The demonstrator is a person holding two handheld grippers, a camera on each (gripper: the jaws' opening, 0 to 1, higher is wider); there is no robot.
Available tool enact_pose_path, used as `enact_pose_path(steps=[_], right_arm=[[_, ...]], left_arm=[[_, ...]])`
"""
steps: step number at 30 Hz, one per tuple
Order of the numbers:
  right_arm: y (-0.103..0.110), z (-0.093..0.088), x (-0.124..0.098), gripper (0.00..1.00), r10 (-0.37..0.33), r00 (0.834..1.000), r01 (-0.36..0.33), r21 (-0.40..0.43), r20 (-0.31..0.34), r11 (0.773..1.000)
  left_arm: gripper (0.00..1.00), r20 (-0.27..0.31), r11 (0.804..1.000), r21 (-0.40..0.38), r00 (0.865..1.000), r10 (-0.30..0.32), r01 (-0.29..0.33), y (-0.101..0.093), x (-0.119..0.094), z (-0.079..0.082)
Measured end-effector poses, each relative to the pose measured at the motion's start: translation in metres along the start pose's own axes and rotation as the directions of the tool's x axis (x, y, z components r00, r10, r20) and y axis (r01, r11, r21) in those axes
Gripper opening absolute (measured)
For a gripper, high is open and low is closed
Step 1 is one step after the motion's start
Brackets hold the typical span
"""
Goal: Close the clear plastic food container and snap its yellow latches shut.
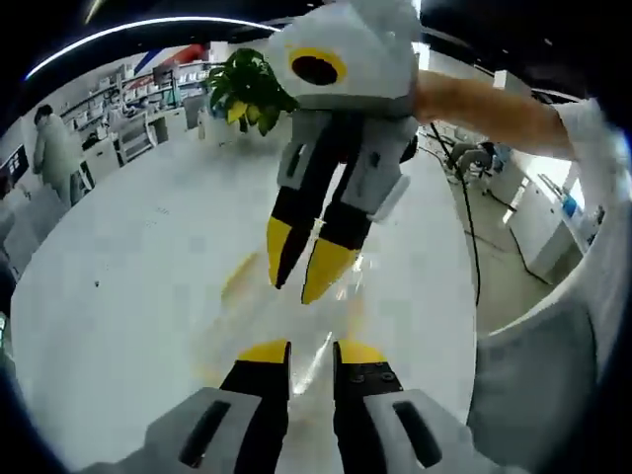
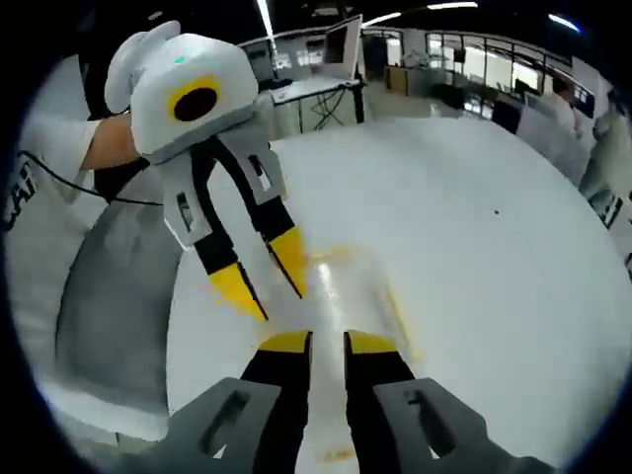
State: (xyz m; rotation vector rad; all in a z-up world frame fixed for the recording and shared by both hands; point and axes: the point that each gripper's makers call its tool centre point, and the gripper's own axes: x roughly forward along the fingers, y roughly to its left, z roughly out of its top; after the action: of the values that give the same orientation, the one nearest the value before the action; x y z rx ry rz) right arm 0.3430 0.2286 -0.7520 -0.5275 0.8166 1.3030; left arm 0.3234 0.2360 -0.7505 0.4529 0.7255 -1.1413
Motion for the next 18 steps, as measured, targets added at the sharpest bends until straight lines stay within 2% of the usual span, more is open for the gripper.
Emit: enact_pose_path(steps=[3,7,11,13,18], right_arm=[[-0.003,0.001,0.004,0.2,0.028,0.999,-0.029,-0.057,-0.02,0.998],[-0.01,0.0,0.007,0.35,0.018,0.999,-0.021,-0.073,-0.041,0.997],[-0.016,0.002,0.007,0.4,0.012,0.999,-0.015,-0.079,-0.047,0.997],[-0.017,0.003,0.006,0.46,0.016,0.999,-0.019,-0.07,-0.044,0.997],[-0.024,-0.002,0.006,0.54,0.019,0.997,-0.022,-0.048,-0.076,0.999]], left_arm=[[0.1,0.007,1.0,-0.012,1.0,-0.002,0.002,0.0,-0.001,0.0],[0.11,0.02,1.0,-0.022,1.0,0.003,-0.002,0.003,-0.004,0.001],[0.11,0.014,1.0,-0.027,1.0,0.016,-0.016,0.006,-0.005,-0.002],[0.11,0.01,0.999,-0.032,1.0,0.016,-0.016,0.006,-0.005,-0.004],[0.11,-0.006,1.0,-0.027,1.0,0.015,-0.015,0.003,-0.004,-0.009]])
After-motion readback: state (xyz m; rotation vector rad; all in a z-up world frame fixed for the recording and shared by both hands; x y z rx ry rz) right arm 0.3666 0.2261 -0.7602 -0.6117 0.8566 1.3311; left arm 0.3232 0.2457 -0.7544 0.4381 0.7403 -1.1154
